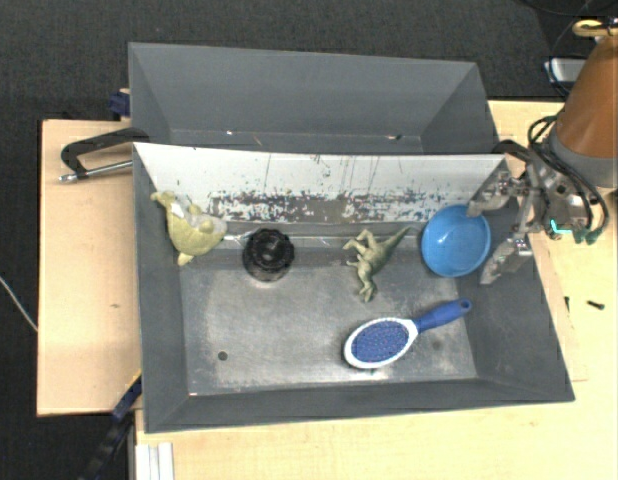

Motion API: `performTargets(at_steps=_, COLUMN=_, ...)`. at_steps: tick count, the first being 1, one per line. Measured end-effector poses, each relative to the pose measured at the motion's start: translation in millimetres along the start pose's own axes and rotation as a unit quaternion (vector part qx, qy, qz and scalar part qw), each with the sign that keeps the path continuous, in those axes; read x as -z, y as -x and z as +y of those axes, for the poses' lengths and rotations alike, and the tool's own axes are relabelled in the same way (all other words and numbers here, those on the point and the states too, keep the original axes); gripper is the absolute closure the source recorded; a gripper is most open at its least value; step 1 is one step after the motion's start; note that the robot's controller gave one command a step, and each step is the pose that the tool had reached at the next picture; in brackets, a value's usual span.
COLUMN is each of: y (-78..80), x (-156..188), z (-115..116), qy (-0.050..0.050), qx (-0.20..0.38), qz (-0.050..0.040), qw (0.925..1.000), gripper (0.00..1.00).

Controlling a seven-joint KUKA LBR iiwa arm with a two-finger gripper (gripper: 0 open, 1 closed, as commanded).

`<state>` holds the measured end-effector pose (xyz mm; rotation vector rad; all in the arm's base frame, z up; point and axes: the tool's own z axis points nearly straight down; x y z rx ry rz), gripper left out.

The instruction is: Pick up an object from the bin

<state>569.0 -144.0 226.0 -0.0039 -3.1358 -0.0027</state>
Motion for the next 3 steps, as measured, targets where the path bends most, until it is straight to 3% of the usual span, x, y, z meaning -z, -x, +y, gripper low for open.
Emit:
performTargets(at_steps=1, y=-22.4, x=-143.7, z=21.7, qy=-0.001, qx=0.055, qz=-0.0065, qw=0.9984, gripper=0.00)
performTargets(at_steps=2, y=-23.1, x=-145.5, z=21.9, qy=-0.001, qx=0.056, qz=-0.0051, qw=0.9984, gripper=1.00)
performTargets(at_steps=3, y=-41.4, x=-9.2, z=49.2, qy=-0.002, qx=0.055, qz=-0.0090, qw=0.9985, gripper=1.00)
